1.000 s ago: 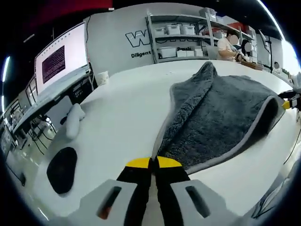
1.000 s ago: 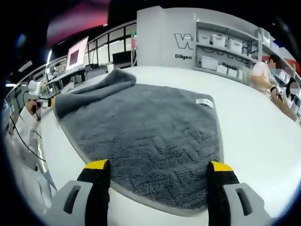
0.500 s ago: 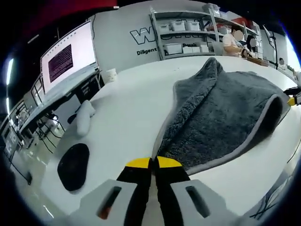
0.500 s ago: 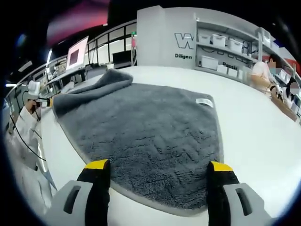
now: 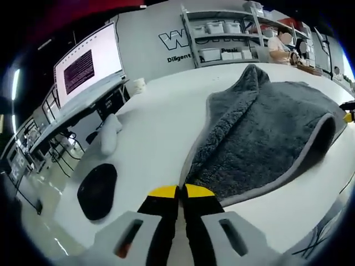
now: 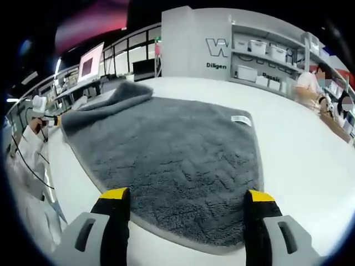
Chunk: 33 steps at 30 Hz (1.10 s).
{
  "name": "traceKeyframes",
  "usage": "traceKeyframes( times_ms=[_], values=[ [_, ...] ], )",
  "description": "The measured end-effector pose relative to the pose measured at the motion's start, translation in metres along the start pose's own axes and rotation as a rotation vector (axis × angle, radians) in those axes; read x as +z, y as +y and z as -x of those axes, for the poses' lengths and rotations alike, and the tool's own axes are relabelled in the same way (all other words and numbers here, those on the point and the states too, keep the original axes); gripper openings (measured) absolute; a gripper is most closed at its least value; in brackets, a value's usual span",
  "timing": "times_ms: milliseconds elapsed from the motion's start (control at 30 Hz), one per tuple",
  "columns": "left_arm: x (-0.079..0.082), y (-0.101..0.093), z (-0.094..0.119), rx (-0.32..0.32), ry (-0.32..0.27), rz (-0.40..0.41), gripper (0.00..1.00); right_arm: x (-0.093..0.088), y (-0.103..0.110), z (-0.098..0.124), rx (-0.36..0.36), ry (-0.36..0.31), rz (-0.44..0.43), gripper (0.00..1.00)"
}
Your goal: Open the folded towel by lifting each exposed corner and separating the folded layers until the towel lies flat within the target outline without major curled edges
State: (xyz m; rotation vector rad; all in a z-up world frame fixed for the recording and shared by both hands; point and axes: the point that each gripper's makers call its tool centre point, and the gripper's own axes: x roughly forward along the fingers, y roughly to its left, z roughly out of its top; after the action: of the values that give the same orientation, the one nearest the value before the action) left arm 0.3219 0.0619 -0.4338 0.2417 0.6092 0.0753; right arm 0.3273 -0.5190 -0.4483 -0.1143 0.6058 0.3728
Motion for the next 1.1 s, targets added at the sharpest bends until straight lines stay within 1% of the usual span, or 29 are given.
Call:
traceKeyframes(
  times_ms=[300,633,800,1100],
  values=[
    [-0.004,0.010,0.003,0.046,0.018,-0.020,0.03,0.000,0.000,0.000,-0.002,-0.003,-0.002,0.83],
    [-0.006,0.014,0.005,0.058,0.021,-0.017,0.04,0.001,0.000,0.000,-0.002,-0.003,-0.002,0.83],
    [-0.009,0.019,0.007,0.080,0.036,-0.029,0.04,0.001,0.000,0.000,-0.002,-0.005,-0.002,0.83],
    [-0.013,0.026,0.009,0.103,0.043,-0.022,0.04,0.000,-0.001,-0.001,-0.002,-0.006,-0.002,0.83]
  ],
)
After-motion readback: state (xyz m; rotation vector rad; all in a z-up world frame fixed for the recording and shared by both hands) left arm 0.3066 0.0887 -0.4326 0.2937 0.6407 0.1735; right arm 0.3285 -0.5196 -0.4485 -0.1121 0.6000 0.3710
